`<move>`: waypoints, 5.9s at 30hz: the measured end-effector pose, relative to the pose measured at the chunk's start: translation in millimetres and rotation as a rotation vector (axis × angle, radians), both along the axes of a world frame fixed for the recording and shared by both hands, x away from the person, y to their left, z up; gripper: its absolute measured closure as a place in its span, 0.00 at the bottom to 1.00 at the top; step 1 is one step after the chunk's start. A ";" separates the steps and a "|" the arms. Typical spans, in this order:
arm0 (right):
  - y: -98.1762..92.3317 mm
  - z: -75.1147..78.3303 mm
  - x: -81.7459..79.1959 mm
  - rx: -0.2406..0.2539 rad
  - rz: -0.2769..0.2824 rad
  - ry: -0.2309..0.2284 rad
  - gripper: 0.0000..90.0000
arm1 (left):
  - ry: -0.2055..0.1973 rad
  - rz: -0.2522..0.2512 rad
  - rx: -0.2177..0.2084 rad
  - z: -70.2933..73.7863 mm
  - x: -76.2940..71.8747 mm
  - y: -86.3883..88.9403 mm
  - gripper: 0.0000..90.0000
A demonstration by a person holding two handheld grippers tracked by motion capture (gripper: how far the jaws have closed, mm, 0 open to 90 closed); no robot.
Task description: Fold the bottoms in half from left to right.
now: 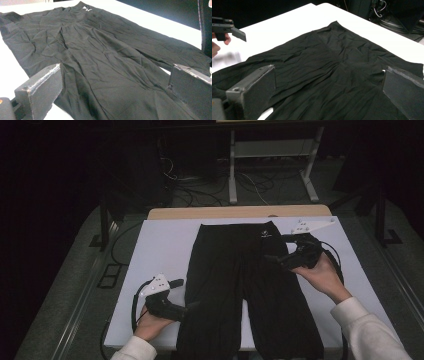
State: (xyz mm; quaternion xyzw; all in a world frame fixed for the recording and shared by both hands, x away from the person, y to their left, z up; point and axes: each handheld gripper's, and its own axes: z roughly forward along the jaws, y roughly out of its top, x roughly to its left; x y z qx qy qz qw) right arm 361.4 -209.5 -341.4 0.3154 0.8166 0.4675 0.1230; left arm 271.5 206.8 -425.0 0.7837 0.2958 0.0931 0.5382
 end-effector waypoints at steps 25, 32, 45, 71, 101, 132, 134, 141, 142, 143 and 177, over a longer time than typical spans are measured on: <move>38.3 -2.8 39.0 -0.029 0.002 0.027 0.00 | -0.006 -0.010 -0.001 0.8 -0.5 0.3 0.00; 48.5 -2.5 52.2 -0.031 0.000 0.042 0.00 | -0.004 -0.012 0.001 0.6 -0.4 0.0 0.00; 69.2 -1.2 71.6 -0.041 0.011 0.053 0.00 | -0.005 -0.014 -0.002 0.6 -0.1 0.8 0.00; 119.0 5.6 94.2 -0.041 0.053 0.048 0.00 | -0.003 -0.022 -0.004 0.4 -0.3 0.1 0.00; 154.3 -5.2 151.9 0.004 -0.016 0.073 0.00 | -0.001 -0.023 -0.015 0.5 -0.4 1.0 0.00; 191.2 -45.1 196.2 -0.021 -0.032 0.116 0.00 | 0.003 -0.021 -0.023 0.3 -0.1 1.7 0.00; 194.2 -53.1 199.8 -0.027 -0.040 0.126 0.00 | 0.003 -0.022 -0.021 0.3 -0.1 1.7 0.00; 198.2 -68.9 207.5 -0.011 -0.069 0.153 0.00 | 0.005 -0.022 -0.023 0.0 0.5 1.9 0.00; 198.7 -71.0 208.4 -0.003 -0.074 0.157 0.00 | 0.004 -0.022 -0.023 0.0 0.6 2.0 0.00; 199.2 -72.9 209.2 0.004 -0.076 0.160 0.00 | 0.005 -0.022 -0.023 -0.1 0.7 2.0 0.00; 235.0 -105.4 209.3 -0.119 -0.101 0.221 0.57 | 0.004 -0.014 -0.024 -0.3 1.6 2.6 0.00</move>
